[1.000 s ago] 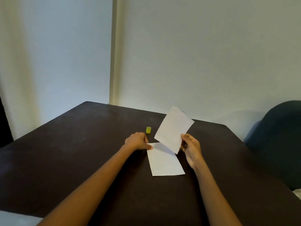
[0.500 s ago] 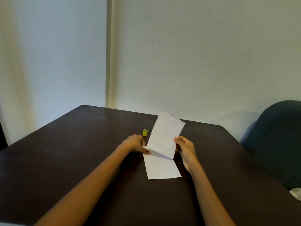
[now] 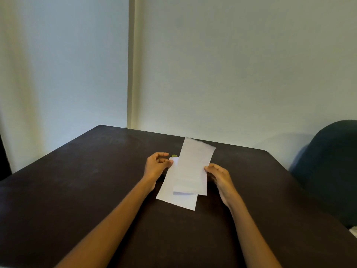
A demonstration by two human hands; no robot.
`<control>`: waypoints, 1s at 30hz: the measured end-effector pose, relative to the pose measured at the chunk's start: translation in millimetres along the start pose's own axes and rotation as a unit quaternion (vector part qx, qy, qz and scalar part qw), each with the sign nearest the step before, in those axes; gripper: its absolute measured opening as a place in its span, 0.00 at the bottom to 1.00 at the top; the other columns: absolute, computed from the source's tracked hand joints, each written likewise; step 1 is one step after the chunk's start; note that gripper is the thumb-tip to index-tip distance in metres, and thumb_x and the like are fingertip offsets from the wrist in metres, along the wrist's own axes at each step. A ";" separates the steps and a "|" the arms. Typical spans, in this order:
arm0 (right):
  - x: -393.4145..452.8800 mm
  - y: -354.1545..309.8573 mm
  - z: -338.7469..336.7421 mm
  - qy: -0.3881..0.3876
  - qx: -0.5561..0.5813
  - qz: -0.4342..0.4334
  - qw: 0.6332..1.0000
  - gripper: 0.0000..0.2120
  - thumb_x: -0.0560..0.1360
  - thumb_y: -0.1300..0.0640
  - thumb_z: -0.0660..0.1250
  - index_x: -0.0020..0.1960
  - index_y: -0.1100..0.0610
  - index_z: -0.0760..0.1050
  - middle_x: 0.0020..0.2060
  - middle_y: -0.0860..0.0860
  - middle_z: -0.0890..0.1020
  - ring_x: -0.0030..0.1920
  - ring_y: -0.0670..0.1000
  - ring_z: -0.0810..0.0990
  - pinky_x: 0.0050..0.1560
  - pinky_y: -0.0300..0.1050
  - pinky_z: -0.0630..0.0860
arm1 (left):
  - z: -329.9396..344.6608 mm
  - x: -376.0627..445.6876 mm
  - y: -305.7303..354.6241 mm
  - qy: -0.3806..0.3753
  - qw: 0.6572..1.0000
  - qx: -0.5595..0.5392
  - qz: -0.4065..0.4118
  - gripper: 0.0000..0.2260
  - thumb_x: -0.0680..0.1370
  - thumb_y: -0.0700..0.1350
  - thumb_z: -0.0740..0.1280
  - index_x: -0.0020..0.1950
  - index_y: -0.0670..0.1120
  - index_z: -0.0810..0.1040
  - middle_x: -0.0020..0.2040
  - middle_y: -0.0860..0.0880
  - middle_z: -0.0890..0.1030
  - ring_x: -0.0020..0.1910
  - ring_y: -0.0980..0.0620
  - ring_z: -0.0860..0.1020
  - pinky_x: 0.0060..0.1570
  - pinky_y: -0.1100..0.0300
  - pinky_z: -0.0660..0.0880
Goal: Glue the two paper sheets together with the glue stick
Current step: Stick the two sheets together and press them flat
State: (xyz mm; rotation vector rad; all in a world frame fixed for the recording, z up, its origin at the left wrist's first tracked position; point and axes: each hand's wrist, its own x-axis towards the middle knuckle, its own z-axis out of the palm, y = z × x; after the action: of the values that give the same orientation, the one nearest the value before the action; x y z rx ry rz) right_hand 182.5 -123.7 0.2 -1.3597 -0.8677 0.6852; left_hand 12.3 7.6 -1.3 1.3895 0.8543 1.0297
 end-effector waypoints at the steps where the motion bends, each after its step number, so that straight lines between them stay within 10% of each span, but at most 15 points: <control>1: 0.6 0.5 0.4 0.001 -0.005 0.000 1.000 0.07 0.75 0.57 0.65 0.43 0.57 0.80 0.43 0.51 0.85 0.45 0.49 0.83 0.45 0.41 0.75 | -0.1 0.7 -0.2 0.004 1.000 -0.012 -0.002 0.13 0.74 0.38 0.70 0.57 0.43 0.77 0.43 0.46 0.83 0.44 0.50 0.81 0.43 0.60 0.78; 12: 4.1 4.1 8.1 0.017 -0.062 0.000 0.998 0.04 0.72 0.56 0.71 0.44 0.57 0.79 0.38 0.47 0.85 0.39 0.43 0.84 0.32 0.31 0.75 | -4.7 0.8 -0.1 -0.006 0.995 -0.100 -0.015 0.07 0.77 0.37 0.66 0.52 0.46 0.79 0.45 0.47 0.85 0.40 0.51 0.82 0.32 0.62 0.76; 30: 3.3 9.6 5.4 0.044 -0.066 -0.019 0.997 0.04 0.72 0.55 0.71 0.40 0.54 0.79 0.38 0.47 0.85 0.42 0.46 0.83 0.40 0.36 0.75 | -10.8 -6.0 1.6 -0.015 0.990 -0.132 -0.040 0.05 0.75 0.44 0.68 0.47 0.45 0.82 0.37 0.48 0.85 0.34 0.52 0.83 0.31 0.62 0.78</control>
State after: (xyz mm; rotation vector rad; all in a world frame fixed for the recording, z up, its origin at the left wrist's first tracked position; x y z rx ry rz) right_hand 180.4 -117.0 -8.9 -1.4754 -0.8786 0.5431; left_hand 0.0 5.7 -0.7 1.1353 0.7168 1.0181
